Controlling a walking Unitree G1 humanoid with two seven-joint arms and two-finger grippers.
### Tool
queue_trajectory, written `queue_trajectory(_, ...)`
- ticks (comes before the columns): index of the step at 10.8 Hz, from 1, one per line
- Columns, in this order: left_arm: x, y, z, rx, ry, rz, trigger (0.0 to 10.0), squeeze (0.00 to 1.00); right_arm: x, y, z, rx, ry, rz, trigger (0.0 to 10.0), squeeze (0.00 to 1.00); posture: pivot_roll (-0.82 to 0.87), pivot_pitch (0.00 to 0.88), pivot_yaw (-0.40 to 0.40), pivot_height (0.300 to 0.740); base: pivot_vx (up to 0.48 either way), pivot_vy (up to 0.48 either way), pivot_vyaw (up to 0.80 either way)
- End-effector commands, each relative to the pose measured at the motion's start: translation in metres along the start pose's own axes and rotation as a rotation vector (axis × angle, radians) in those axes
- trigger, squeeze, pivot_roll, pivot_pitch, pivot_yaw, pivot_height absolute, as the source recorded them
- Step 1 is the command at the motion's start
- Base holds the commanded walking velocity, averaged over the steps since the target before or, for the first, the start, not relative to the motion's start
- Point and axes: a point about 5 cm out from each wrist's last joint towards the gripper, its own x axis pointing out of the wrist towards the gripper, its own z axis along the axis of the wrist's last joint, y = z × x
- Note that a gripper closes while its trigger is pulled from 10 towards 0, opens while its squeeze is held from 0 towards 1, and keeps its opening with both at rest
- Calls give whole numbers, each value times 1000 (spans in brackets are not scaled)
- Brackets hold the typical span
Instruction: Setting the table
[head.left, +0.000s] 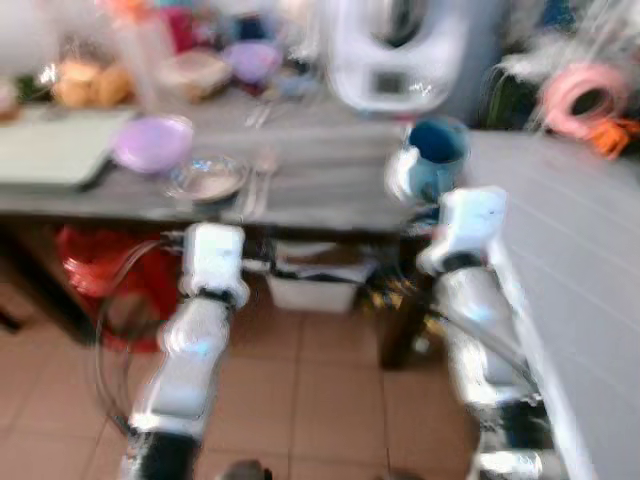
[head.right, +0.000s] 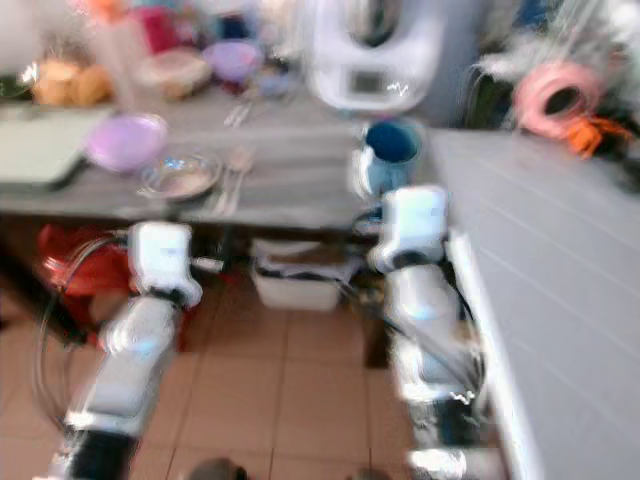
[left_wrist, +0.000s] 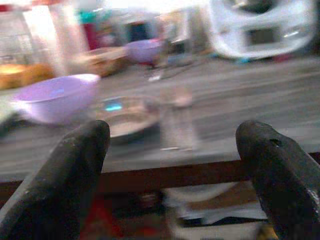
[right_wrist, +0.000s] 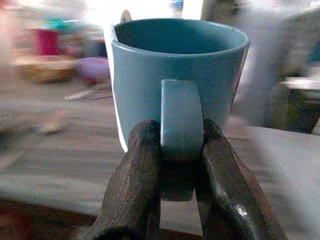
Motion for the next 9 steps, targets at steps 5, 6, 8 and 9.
queue_trajectory(5,1,-13,10,25,-55,-56,10000,0,3,-16,7,-22,-27,-46,10000,0,32,0,2,740,356,274,0)
queue_trajectory(6,0,-14,11,34,-62,-62,10000,0,3,-14,6,-22,-27,-42,10000,0,34,0,3,740,480,0,0)
queue_trajectory(8,-2,-20,16,24,-75,-88,10000,0,3,-12,5,-18,-24,-39,10000,0,34,0,2,740,480,0,0)
queue_trajectory(9,-3,-24,18,26,-87,-106,10000,0,5,-11,5,-16,-24,-37,10000,0,37,0,3,740,480,0,0)
